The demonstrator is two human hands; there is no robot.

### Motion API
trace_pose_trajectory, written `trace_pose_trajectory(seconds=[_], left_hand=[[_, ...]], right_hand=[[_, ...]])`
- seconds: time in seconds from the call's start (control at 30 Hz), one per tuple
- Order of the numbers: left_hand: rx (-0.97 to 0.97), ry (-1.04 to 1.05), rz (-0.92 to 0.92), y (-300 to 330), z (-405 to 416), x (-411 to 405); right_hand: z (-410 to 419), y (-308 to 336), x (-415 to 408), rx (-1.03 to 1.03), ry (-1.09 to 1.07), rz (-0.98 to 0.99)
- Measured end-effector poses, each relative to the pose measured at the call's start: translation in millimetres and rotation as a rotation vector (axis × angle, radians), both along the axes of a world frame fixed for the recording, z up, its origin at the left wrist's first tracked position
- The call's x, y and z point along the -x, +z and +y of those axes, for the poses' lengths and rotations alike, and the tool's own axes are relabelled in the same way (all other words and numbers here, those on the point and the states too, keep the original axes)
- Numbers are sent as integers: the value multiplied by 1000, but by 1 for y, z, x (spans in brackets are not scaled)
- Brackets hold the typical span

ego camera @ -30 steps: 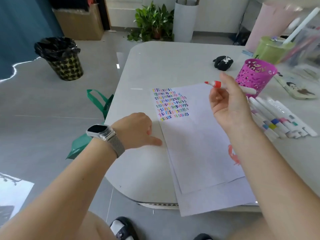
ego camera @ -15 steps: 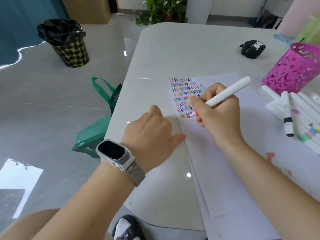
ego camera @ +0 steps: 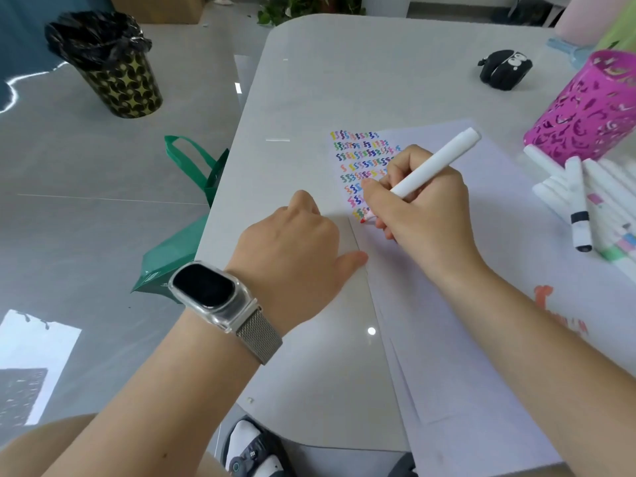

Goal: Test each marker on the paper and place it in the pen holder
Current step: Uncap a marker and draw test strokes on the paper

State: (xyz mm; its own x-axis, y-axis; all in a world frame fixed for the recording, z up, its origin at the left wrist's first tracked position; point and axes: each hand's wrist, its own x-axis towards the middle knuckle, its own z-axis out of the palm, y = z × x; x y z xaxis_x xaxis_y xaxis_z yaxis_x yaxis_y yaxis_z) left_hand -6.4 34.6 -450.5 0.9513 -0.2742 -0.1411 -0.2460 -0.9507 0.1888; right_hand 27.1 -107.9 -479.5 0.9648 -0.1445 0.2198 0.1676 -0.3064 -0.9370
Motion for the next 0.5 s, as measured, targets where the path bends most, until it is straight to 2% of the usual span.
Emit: trace_pose_trajectory(seconds=[0.5], left_hand=[[-56, 21, 39, 3, -6, 2]], right_hand=[[-3, -1, -1, 41, 47, -36]])
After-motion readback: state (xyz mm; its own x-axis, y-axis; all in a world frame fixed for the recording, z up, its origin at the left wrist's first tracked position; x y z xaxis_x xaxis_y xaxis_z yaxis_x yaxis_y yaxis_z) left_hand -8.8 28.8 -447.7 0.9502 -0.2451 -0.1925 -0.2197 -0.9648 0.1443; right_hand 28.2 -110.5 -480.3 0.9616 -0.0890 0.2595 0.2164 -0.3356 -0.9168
